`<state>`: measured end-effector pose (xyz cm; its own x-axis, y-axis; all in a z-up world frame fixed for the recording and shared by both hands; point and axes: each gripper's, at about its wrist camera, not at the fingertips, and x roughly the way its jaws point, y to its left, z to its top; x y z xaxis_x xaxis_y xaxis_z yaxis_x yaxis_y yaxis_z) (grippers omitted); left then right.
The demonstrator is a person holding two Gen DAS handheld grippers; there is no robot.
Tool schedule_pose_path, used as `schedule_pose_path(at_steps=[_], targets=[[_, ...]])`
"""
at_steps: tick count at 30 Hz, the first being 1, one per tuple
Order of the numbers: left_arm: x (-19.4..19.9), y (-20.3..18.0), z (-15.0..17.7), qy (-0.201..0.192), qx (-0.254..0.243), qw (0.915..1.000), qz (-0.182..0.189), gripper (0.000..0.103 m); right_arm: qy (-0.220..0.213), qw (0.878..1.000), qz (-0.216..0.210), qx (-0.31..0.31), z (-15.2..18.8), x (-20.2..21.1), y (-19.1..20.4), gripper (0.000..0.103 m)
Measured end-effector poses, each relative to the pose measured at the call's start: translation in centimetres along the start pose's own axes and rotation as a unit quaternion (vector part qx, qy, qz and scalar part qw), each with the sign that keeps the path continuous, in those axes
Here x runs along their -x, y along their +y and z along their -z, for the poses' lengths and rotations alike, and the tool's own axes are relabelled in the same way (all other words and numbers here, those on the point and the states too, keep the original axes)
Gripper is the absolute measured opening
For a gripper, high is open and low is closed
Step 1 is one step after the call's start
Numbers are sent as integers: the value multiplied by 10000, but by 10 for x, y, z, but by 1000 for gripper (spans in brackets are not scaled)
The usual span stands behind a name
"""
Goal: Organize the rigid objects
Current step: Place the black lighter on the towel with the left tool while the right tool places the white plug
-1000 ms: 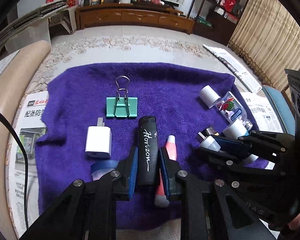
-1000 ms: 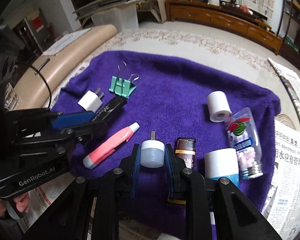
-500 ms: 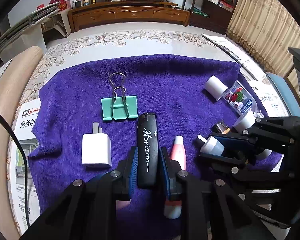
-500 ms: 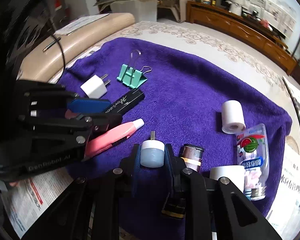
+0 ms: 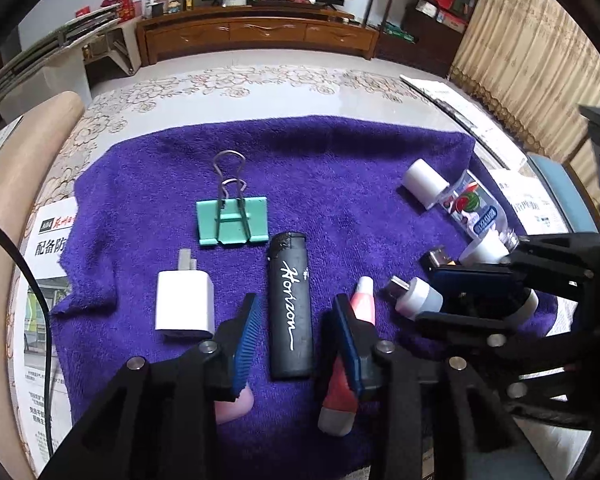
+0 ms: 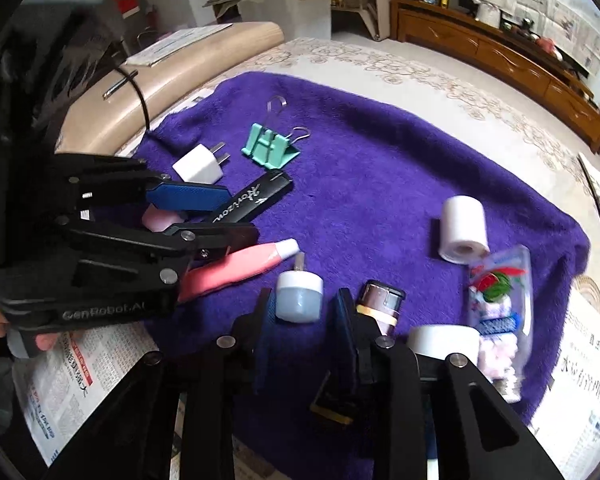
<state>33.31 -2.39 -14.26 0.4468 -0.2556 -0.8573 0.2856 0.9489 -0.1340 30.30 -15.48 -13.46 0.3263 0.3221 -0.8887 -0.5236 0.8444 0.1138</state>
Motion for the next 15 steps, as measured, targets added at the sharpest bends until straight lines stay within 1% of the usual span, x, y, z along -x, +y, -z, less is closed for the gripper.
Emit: schedule_pose_path(at_steps=[2,3,4,5,7,8,9,11,13,14,15], targets=[[8,0,0,-159,58,9999,22,50,-119,9999,-46,-109,4,11,-3,36],[11,-1,0,-209,57,9998,15,54,-162,9997,-81,-157,6,16,-4,41],[17,-3,0,-292,43,9996,11,60,-228,9995,-92,-216,8,22,-5,43],[22,-5,0,-369,17,9993,23,64,-298,9991,-75,-276,10,29,-5,43],[34,-13,1,-473,-52,9989,41,64,-416,9984,-70,-386,14,39,-5,44],[41,-17,3,-526,-80,9986,45,70,-503,9977,-40,-462,17,47,-5,46],[47,-20,4,-572,-102,9983,49,76,-603,9966,-3,-555,20,55,-5,51],[63,-29,10,-691,-170,9975,-27,103,-786,9938,-25,-783,28,72,-5,61],[76,-35,18,-751,-174,9968,-193,103,-933,9908,31,-984,34,85,-3,81],[86,-37,23,-860,-103,9958,-284,103,-997,9886,150,-1120,40,94,-1,97],[93,-38,27,-923,-62,9951,-356,103,-1008,9871,300,-1209,42,98,2,103]])
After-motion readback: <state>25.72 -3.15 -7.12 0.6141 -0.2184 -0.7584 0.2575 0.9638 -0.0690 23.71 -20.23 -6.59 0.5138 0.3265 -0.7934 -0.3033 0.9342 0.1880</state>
